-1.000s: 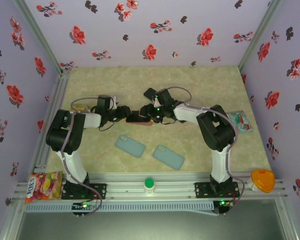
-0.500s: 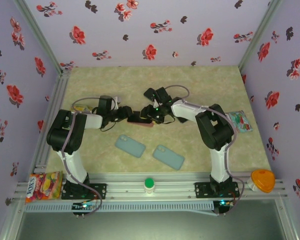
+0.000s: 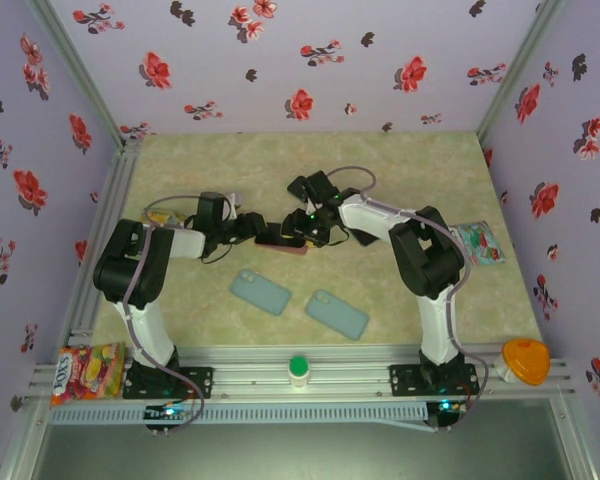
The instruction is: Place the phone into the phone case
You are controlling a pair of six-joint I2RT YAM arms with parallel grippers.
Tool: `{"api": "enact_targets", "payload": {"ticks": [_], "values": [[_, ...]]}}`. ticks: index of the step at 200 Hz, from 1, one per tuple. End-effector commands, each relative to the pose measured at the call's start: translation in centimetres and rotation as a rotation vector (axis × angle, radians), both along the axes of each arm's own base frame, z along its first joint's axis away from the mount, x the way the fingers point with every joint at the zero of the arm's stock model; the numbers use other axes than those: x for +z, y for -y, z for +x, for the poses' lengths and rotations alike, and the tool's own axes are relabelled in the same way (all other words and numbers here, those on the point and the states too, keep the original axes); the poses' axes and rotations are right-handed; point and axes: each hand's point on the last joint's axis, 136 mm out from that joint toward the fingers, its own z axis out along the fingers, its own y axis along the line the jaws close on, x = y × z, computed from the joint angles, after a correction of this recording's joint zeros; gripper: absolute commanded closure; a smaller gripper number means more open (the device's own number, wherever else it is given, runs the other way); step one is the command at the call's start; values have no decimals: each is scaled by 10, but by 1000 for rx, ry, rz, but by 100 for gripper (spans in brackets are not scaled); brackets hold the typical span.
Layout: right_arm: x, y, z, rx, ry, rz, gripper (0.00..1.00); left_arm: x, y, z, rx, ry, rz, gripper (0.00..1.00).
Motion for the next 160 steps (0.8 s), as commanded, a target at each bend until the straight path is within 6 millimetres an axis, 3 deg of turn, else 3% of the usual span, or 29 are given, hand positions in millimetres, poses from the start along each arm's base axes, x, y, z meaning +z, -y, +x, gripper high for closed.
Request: {"api": "enact_targets", "payload": {"ticks": [1, 160], "values": [[-2, -3, -1, 29, 5, -33, 38, -5, 7, -12, -39, -12, 3, 54], [-10, 4, 0, 51, -1, -131, 31, -4, 8, -11, -33, 2, -9, 54]]}}
